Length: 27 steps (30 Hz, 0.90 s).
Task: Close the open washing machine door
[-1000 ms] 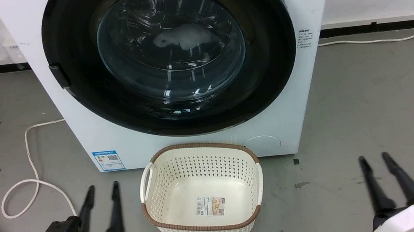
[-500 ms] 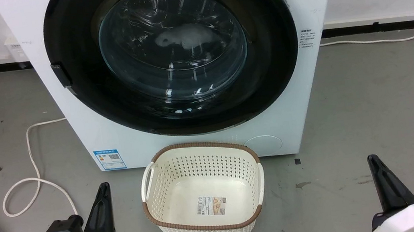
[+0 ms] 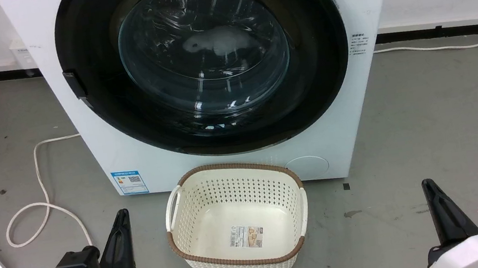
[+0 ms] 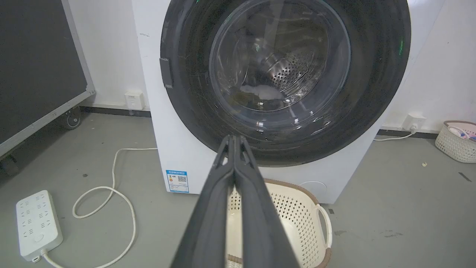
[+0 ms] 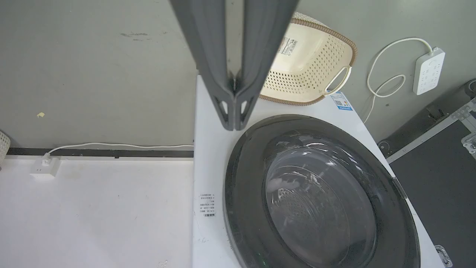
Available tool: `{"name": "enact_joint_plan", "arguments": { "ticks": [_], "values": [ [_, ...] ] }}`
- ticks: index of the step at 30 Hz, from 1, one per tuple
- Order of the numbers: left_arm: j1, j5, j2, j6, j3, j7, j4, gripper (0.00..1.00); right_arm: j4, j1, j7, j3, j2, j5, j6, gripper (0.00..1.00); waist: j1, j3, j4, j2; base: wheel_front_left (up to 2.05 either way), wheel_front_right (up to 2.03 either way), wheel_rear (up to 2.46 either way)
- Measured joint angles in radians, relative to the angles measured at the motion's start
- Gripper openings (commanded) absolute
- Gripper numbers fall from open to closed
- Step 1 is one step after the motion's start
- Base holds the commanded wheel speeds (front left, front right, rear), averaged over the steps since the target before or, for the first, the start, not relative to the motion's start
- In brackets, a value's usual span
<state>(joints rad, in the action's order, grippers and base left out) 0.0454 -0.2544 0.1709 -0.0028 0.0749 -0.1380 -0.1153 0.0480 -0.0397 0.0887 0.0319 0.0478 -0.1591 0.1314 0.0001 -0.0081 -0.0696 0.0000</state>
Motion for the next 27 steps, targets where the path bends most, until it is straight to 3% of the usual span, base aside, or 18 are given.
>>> {"name": "enact_joint_plan", "arguments": {
  "ticks": [27],
  "values": [
    [-0.006,0.068,-0.031,0.0,-0.022,0.04,0.028,0.0,-0.011,0.003,-0.023,-0.007,0.0,0.037,0.0,0.0,-0.0001,0.002,0.019,0.0,0.0,0.0,0.0]
  ]
}}
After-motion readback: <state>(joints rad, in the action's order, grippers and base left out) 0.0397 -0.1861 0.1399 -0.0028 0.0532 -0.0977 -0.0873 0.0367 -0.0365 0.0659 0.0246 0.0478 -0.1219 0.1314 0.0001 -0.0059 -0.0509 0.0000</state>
